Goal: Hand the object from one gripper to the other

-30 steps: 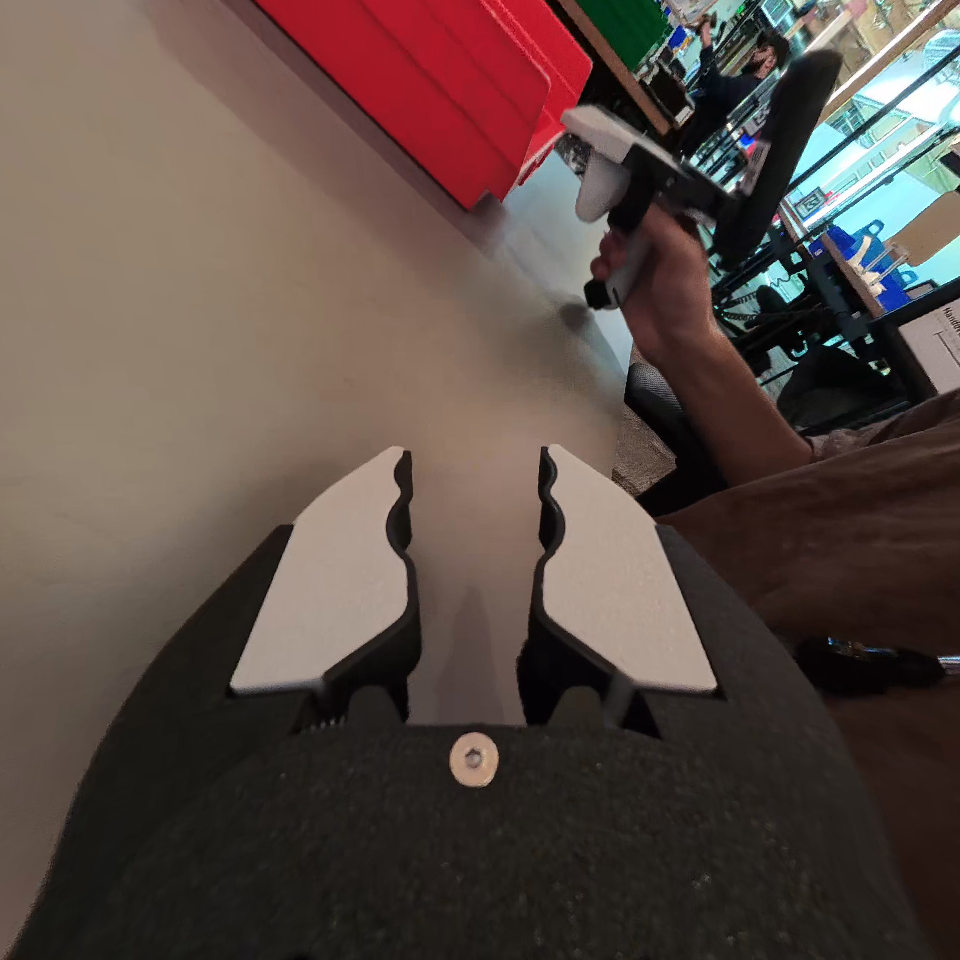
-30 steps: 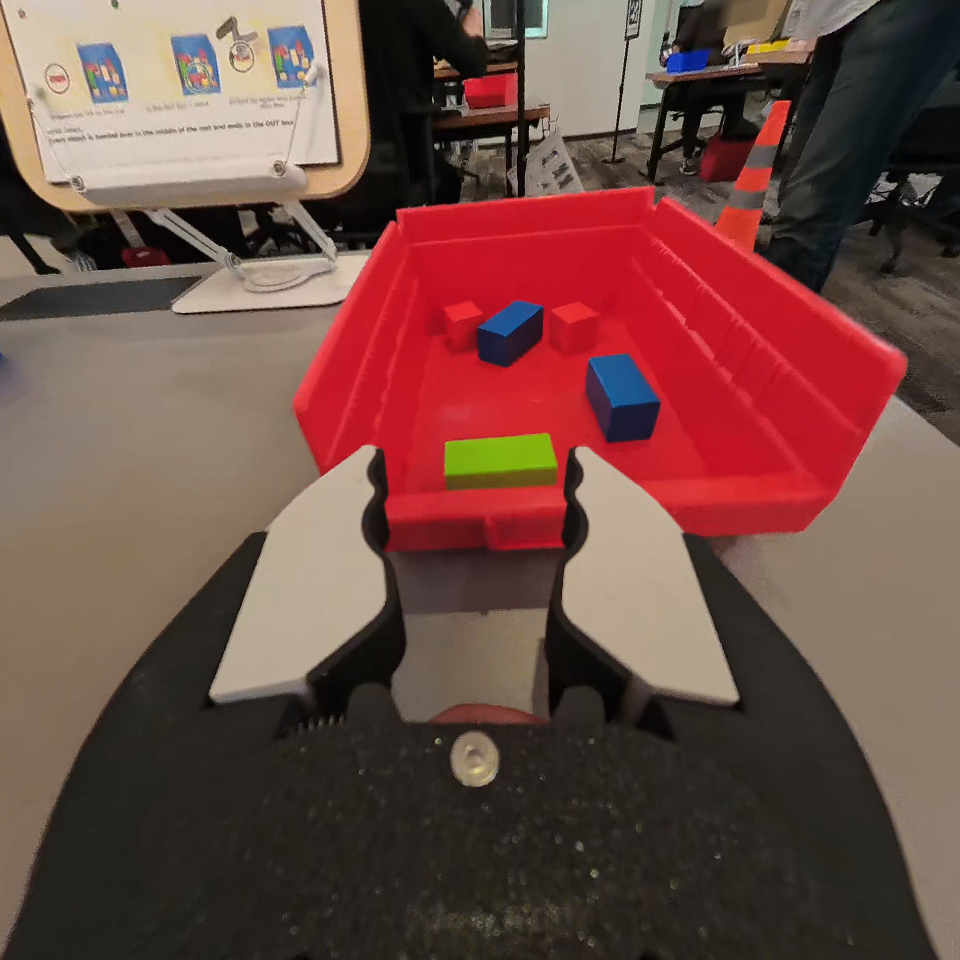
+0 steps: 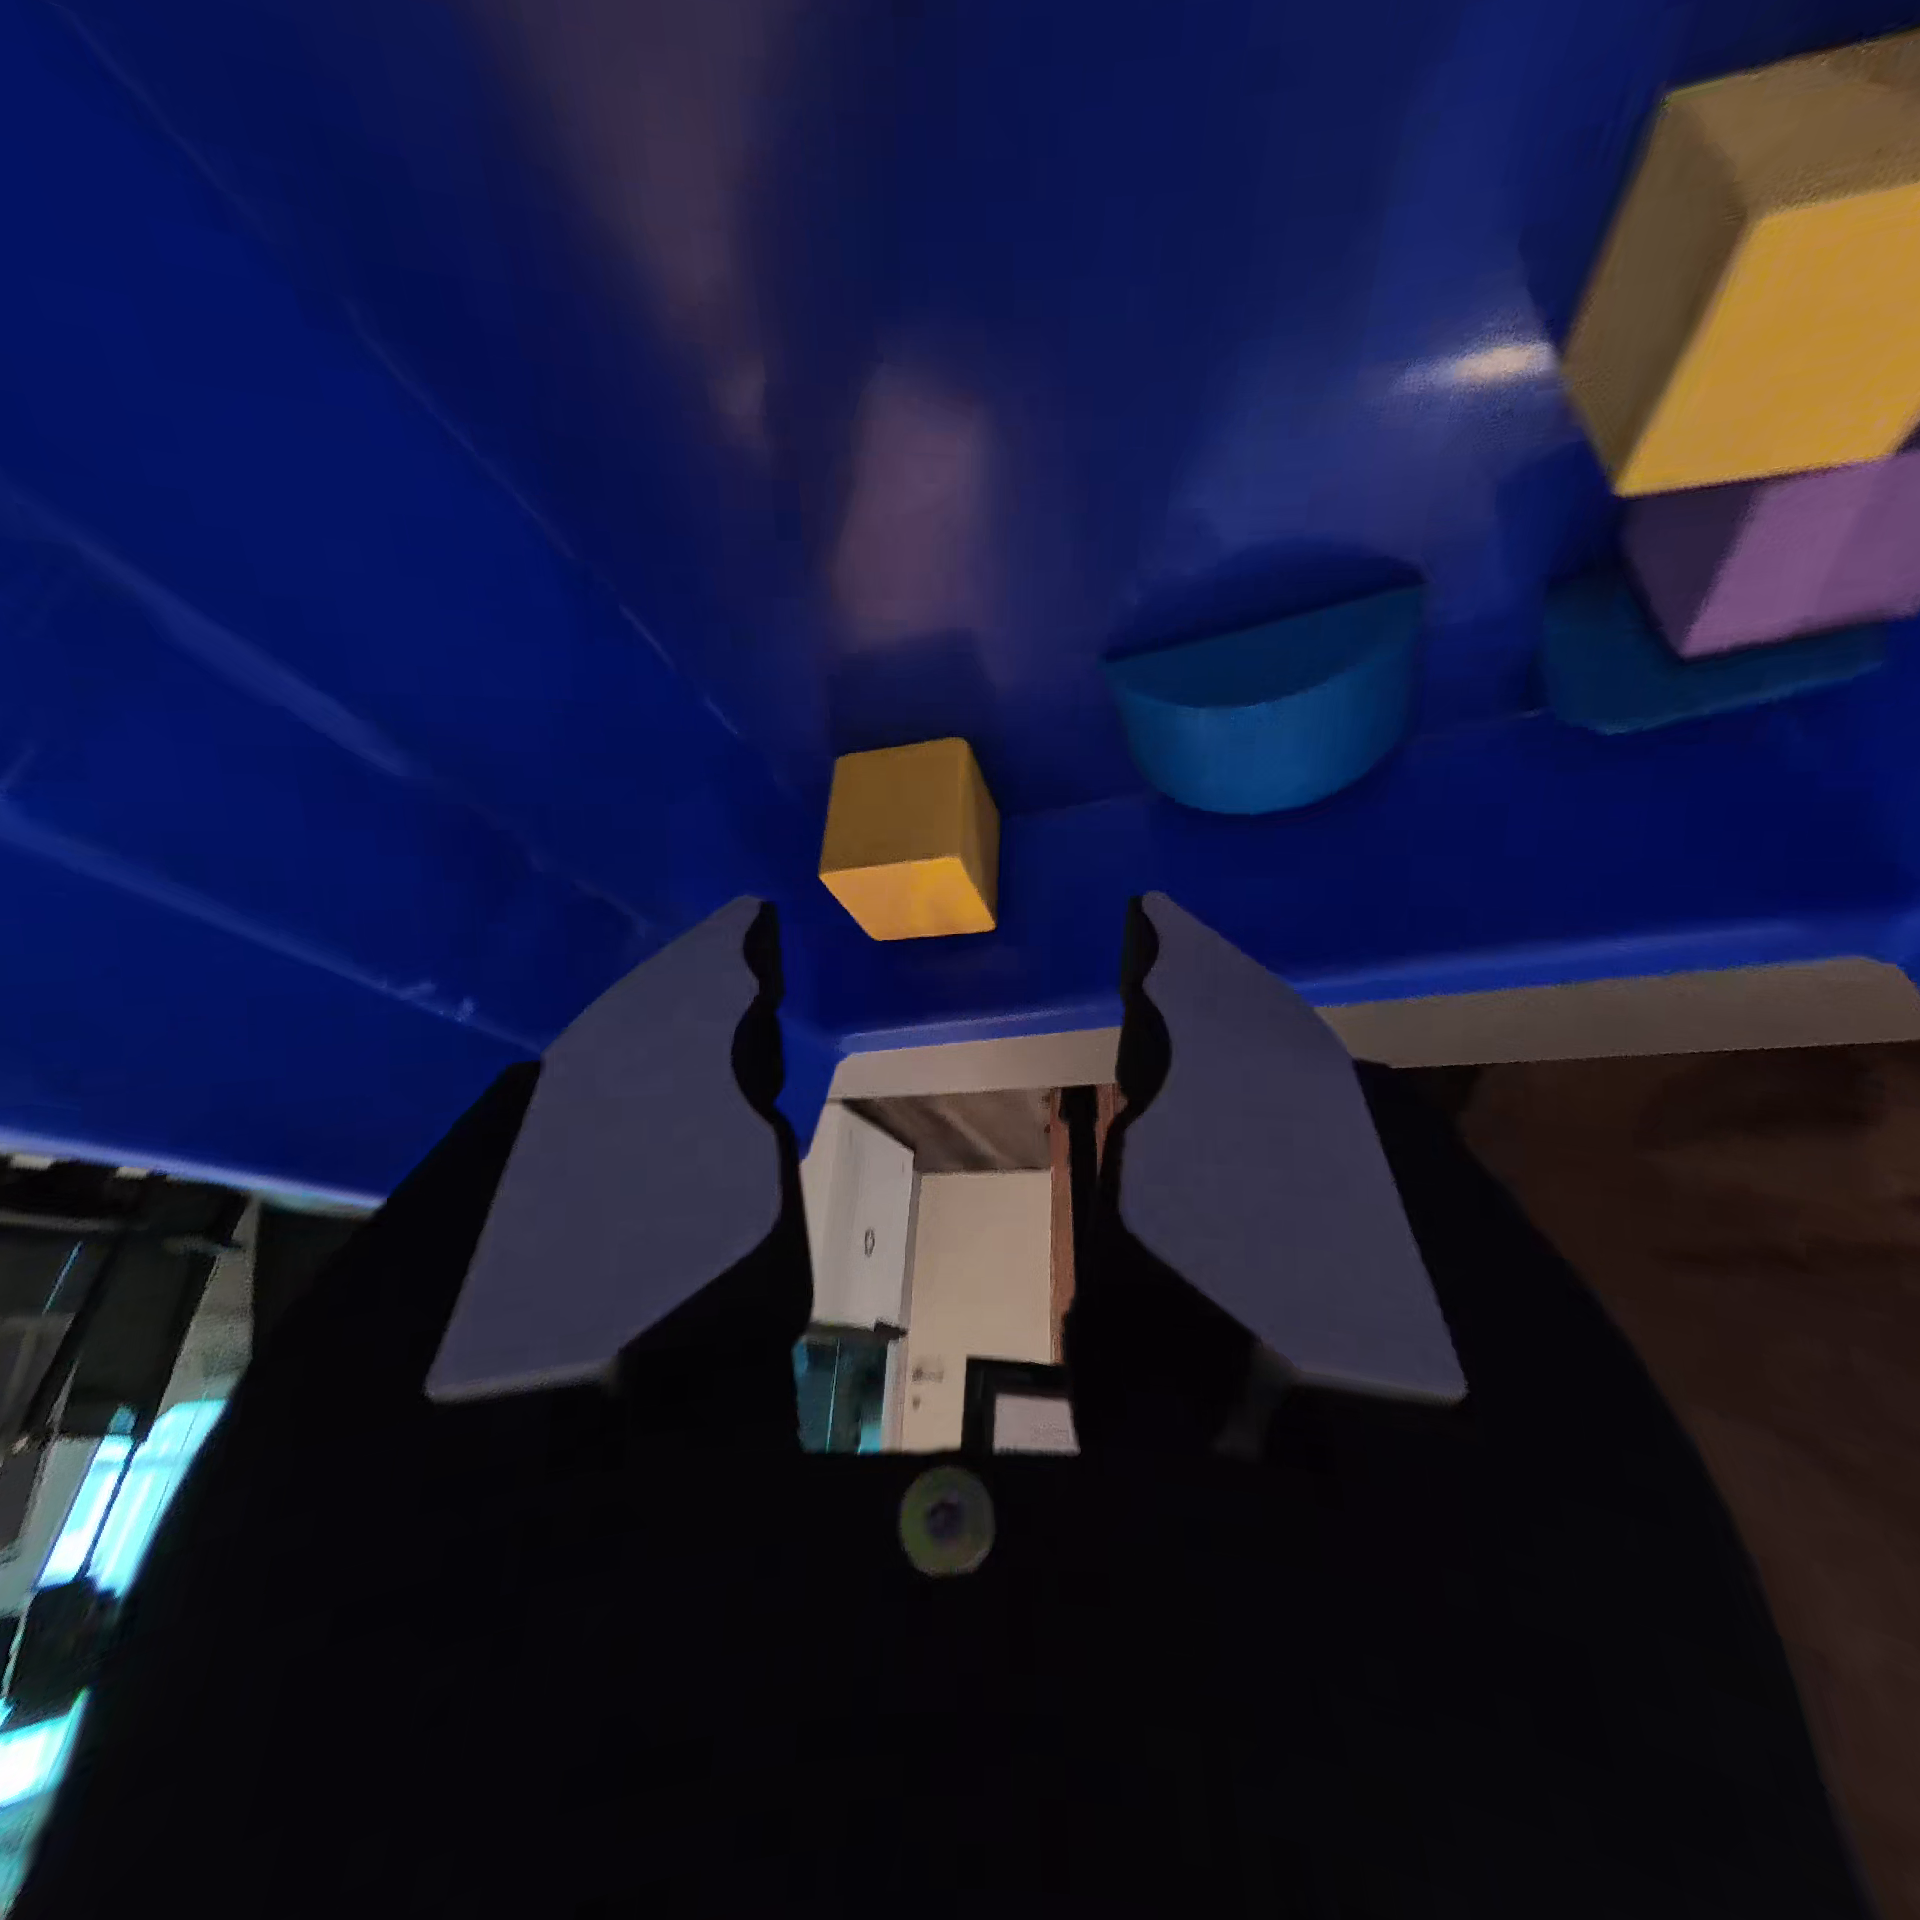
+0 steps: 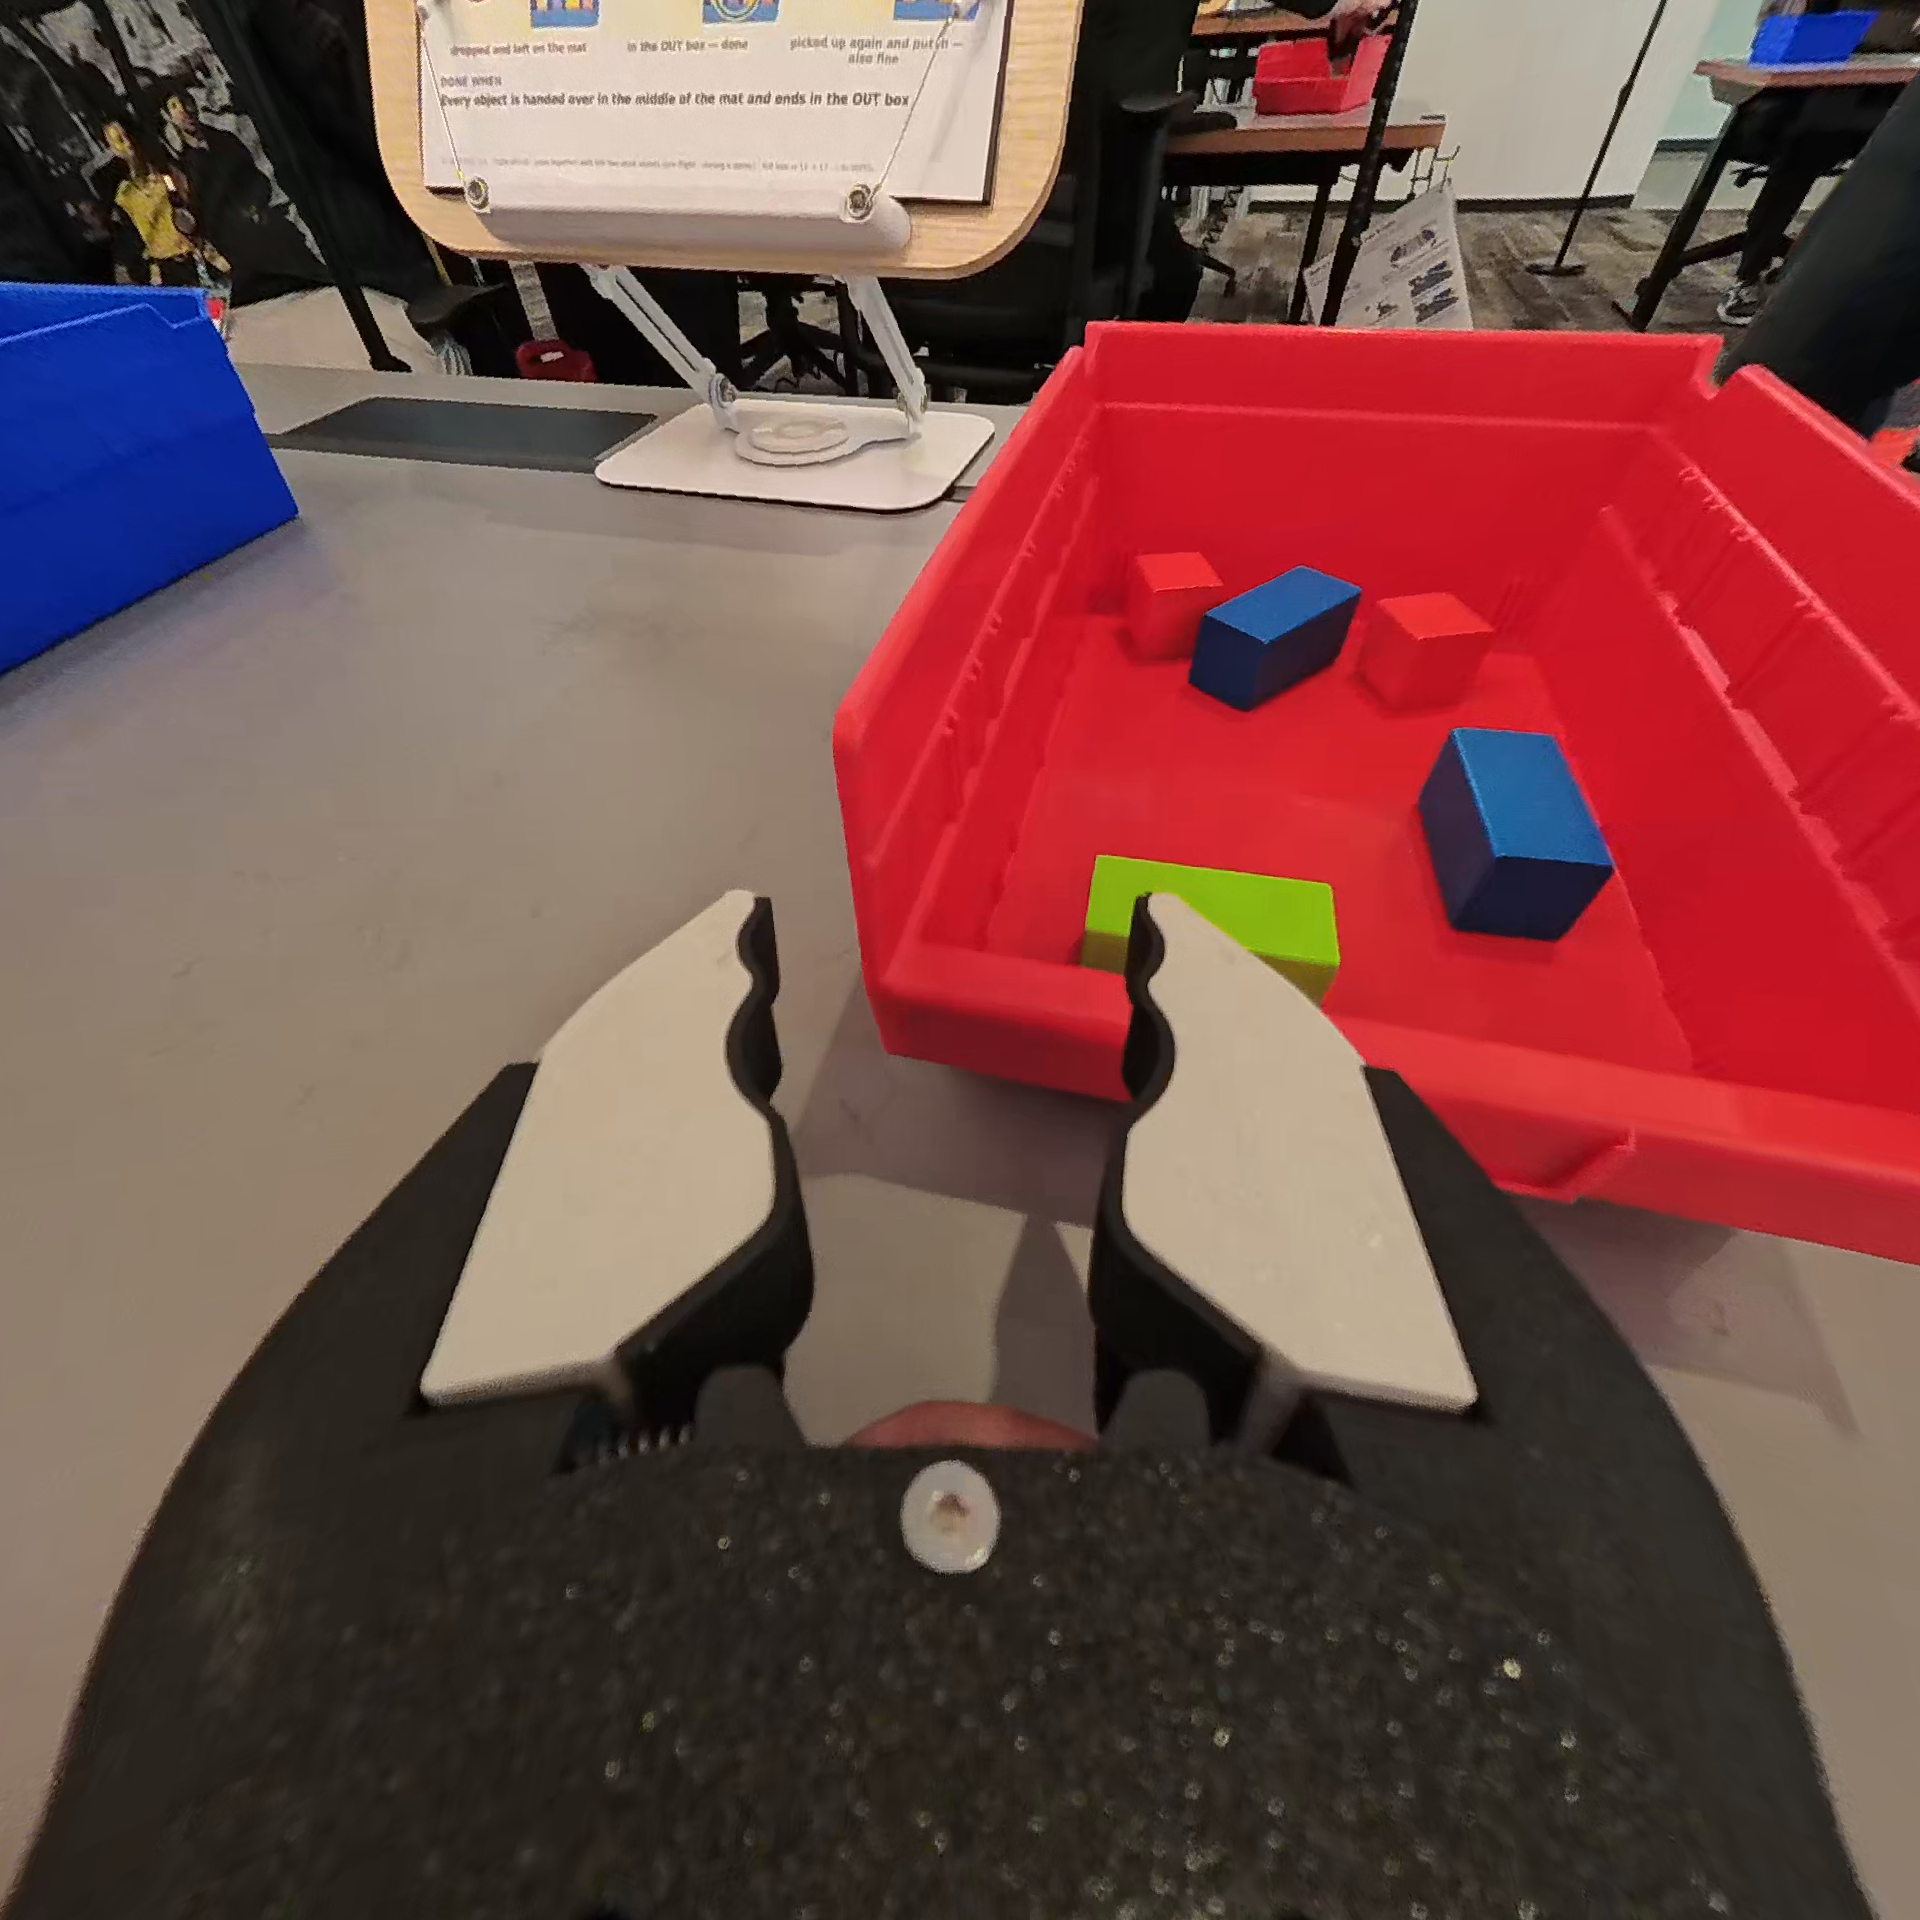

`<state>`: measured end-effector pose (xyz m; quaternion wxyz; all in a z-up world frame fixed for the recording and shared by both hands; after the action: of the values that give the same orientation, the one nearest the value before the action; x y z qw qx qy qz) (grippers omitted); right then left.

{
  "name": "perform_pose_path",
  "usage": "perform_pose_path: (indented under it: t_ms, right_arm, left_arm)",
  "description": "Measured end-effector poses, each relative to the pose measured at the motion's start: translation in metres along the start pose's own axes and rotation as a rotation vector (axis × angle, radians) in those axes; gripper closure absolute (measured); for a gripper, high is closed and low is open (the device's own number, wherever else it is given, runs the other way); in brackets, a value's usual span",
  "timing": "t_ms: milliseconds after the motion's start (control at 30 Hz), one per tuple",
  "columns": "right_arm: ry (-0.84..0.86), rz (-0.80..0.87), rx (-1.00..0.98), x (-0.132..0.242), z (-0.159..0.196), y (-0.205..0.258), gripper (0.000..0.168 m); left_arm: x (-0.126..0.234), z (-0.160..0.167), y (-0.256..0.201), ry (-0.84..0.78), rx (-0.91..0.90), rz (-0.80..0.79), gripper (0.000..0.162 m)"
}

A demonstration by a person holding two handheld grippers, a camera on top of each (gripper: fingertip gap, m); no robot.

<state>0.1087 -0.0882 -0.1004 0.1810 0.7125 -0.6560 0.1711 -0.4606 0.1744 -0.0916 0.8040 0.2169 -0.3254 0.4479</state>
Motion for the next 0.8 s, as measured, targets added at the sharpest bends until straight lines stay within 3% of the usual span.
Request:
perform_pose_path:
  t_ms: [267,533,633,800]
  right_arm:
    - [0.002,-0.055,0.023,0.002,0.0,0.006,0.104]
    - [-0.011,-0.072,0.036,0.005,-0.001,0.008,0.105]
    - [-0.016,-0.08,0.027,0.006,-0.002,0.008,0.105]
    - [-0.031,-0.087,0.018,0.007,-0.003,0.008,0.105]
  left_arm:
    - [-0.017,-0.018,0.007,0.194,0.01,0.01,0.101]
    - [-0.034,-0.022,0.005,0.283,0.01,0.07,0.109]
    - [-0.034,-0.022,0.006,0.275,0.007,0.069,0.126]
    - [-0.025,-0.015,0.002,0.217,-0.041,0.119,0.127]
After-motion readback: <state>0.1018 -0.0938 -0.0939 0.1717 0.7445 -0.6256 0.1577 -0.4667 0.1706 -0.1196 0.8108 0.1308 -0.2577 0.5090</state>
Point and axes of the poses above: each gripper's, where its closed fingertips meet, x back along the fingers, z out of its underside, y = z × x across the jaws, the point moved 7 cm from there along x, back along the fingers, and after that the axes turned 13 degrees about y, right-handed, at the moved point
